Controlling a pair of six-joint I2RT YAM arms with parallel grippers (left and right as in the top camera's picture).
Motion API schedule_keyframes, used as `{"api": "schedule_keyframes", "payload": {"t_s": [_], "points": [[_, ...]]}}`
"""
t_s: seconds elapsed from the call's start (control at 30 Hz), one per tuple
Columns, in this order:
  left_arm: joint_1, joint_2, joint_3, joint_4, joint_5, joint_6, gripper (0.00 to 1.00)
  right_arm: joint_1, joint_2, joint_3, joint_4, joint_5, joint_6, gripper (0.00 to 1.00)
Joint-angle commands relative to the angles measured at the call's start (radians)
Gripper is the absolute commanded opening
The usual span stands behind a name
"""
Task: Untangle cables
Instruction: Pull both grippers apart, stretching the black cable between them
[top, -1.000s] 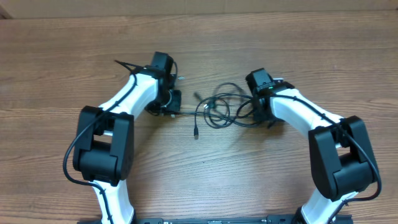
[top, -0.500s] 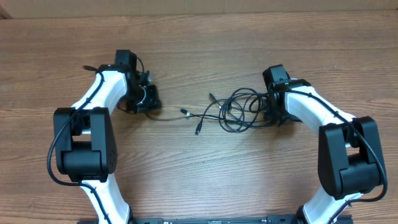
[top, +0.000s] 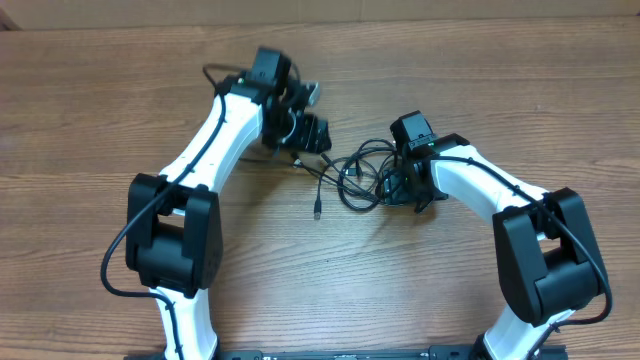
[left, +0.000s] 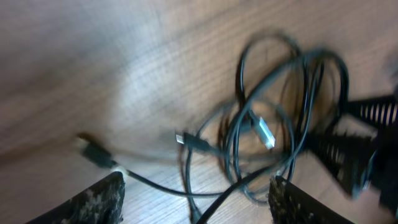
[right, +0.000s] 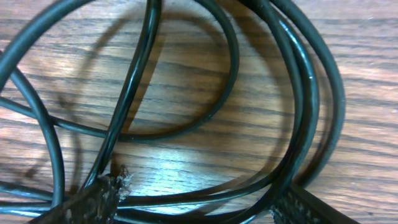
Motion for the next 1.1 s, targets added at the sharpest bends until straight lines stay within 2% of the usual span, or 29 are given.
{"api": "schedule_keyframes", "payload": {"t_s": [0.0,0.07,0.13,0.33,0.6,0.83,0.93,1.07], "points": [[-0.049,-0.002,0.115,-0.034,-0.288,-0.095,0.75,-0.009,0.056,-0.044,-0.010,-0.047,0.003,0.77],[-0.079,-0.002,0.129,-0.023,-0.384,-0.108,0.76,-0.016,0.056,-0.044,-0.010,-0.047,0.003,0.78],[-0.098,0.000,0.128,-0.007,-0.396,-0.108,0.76,-0.022,0.056,-0.044,-0.010,-0.047,0.003,0.78],[-0.163,0.039,0.128,0.003,-0.197,-0.024,0.76,-0.058,0.056,-0.045,-0.036,-0.060,0.003,0.78],[-0.203,0.179,0.127,-0.059,-0.192,0.013,0.76,-0.062,0.056,-0.068,-0.058,-0.062,0.003,0.78],[-0.204,0.214,0.127,-0.060,-0.170,0.012,0.77,-0.062,0.056,-0.092,-0.038,-0.062,0.003,0.79],[-0.207,0.214,0.127,-0.059,-0.181,0.008,0.77,-0.062,0.056,-0.093,-0.039,-0.062,0.003,0.79],[-0.216,0.216,0.127,-0.059,-0.314,-0.046,0.78,-0.062,0.056,-0.093,-0.040,-0.062,0.004,0.79]]}}
